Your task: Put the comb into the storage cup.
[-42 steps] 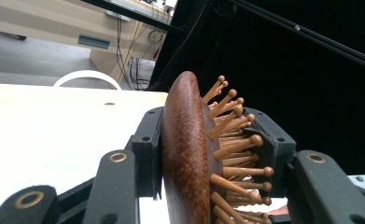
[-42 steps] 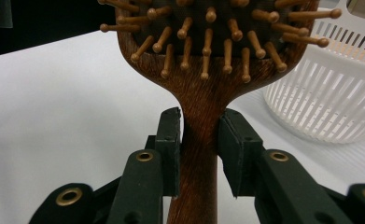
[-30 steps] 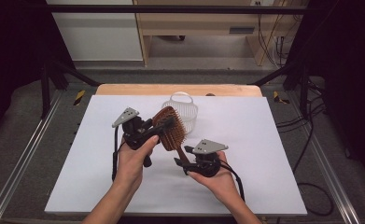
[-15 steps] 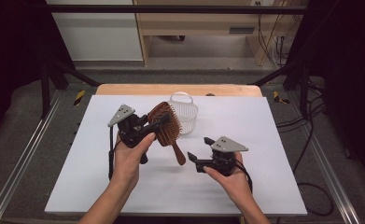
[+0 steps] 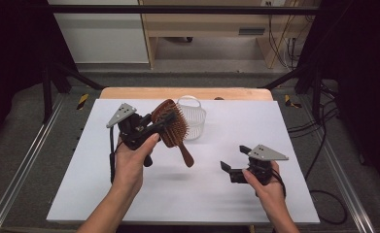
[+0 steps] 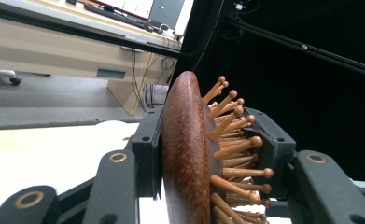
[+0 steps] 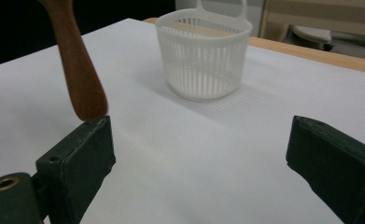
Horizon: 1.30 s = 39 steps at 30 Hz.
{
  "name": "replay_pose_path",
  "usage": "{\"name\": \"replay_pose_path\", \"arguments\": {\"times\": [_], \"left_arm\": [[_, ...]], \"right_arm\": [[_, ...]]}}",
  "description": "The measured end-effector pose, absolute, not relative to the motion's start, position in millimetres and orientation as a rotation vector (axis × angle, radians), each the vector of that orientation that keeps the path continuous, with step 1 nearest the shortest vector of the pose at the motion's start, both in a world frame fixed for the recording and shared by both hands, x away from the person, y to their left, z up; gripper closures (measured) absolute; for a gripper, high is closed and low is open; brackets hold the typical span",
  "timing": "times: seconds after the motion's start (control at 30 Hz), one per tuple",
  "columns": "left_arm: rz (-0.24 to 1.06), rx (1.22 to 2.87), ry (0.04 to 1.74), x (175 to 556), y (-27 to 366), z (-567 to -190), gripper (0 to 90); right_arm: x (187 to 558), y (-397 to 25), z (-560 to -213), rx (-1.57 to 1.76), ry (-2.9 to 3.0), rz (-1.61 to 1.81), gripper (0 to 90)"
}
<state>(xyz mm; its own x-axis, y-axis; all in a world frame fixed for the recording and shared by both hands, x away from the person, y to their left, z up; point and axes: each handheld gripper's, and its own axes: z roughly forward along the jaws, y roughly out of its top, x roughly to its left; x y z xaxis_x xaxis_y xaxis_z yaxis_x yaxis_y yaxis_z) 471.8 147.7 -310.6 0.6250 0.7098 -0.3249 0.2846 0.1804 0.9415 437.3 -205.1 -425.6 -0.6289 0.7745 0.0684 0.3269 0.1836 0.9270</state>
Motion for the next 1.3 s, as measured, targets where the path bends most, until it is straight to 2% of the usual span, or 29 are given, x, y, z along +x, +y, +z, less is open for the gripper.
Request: {"name": "replay_pose_path", "arguments": {"times": [0.4,1.3], "left_arm": [[0.384,1.38,0.899,481,144,-295,52.0],[0.498,1.332,0.904,533,133,-259,52.0]], "right_arm": [[436,-243,-444,1.078,1.883,1.382,7.4],[434,-245,-447,1.092,1.89,1.402,7.4]]}}
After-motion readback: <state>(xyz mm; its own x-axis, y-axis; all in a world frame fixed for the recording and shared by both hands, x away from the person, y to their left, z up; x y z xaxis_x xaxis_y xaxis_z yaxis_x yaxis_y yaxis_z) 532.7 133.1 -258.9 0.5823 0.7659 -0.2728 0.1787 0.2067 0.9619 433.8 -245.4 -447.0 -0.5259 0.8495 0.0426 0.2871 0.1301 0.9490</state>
